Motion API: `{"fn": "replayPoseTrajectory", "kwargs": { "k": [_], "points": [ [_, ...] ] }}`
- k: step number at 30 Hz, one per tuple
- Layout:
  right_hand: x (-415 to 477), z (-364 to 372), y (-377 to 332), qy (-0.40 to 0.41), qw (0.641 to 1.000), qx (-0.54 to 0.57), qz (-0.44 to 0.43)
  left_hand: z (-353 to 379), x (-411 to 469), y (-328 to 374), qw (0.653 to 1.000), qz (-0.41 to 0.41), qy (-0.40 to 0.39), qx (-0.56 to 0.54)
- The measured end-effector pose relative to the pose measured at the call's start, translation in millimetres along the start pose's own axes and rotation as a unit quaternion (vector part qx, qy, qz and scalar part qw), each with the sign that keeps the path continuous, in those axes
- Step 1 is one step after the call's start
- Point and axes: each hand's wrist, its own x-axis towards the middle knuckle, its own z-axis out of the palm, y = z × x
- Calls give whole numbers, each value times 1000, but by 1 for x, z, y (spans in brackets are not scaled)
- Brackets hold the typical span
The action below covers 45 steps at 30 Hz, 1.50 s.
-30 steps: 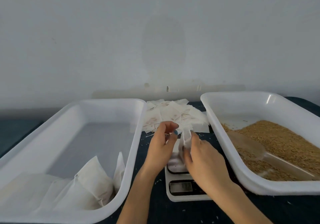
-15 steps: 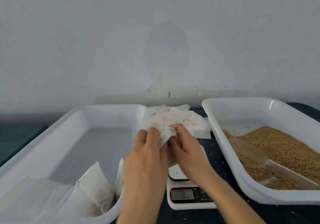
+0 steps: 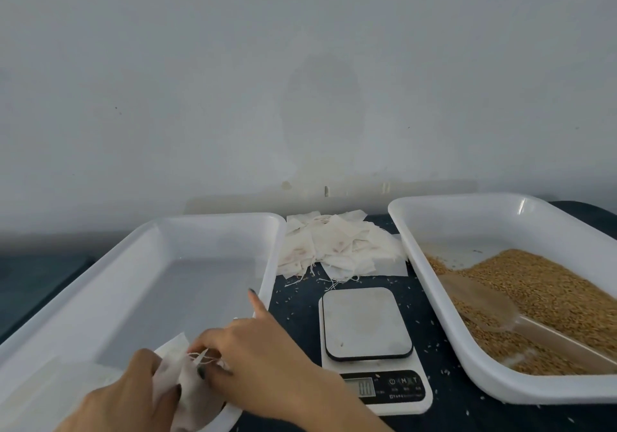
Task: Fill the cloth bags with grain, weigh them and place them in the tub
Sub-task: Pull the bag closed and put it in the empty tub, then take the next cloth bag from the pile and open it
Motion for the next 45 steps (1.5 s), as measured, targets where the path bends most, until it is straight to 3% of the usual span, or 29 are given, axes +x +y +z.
{"fn": "replayPoseTrajectory", "kwargs": {
  "k": [2, 4, 6, 8, 9, 10, 11, 12, 15, 18, 23, 27, 35, 39, 42, 45],
  "points": [
    [-1, 0, 1, 2, 1000, -5, -7, -3, 0, -1, 997, -38, -62, 17],
    [-5, -1, 5, 9, 999, 24, -22, -3, 4, -2, 996, -65, -57, -16],
    [-10, -7, 11, 45, 994, 90, -34, -5, 9, 8, 997, -63, -29, 27],
    [-19, -16, 21, 83, 989, 124, -24, -6, 5, 41, 987, 28, 155, 18],
    [-25, -20, 27, 108, 986, 126, -3, -6, 2, 65, 968, 115, 223, 3],
    [-30, -24, 35, 135, 981, 138, 33, -1, -2, 89, 942, 223, 252, -7],
    [-35, -27, 43, 164, 969, 168, 76, 5, -3, 114, 920, 316, 230, -27],
    [-40, -31, 54, 200, 956, 181, 117, 16, 0, 135, 919, 347, 168, -79],
    [-54, -41, 101, 228, 929, 145, 253, 63, 26, 178, 948, 273, 20, -164],
    [-53, -45, 142, 209, 914, 60, 342, 114, 82, 185, 947, 228, -87, -208],
    [-51, -49, 180, 155, 902, 52, 399, 175, 141, 161, 957, 155, -206, -136],
    [-46, -49, 195, 101, 880, 100, 453, 194, 157, 147, 949, 122, -218, -192],
    [-38, -45, 201, 30, 883, 47, 465, 204, 152, 143, 962, 72, -148, -218],
    [-35, -44, 200, 7, 895, 40, 444, 207, 148, 138, 968, 91, -114, -203],
    [-33, -42, 200, -4, 901, 33, 432, 210, 149, 133, 953, 118, -139, -242],
    [-27, -39, 196, -18, 910, 23, 414, 206, 156, 130, 952, 149, -176, -203]
  ]
}}
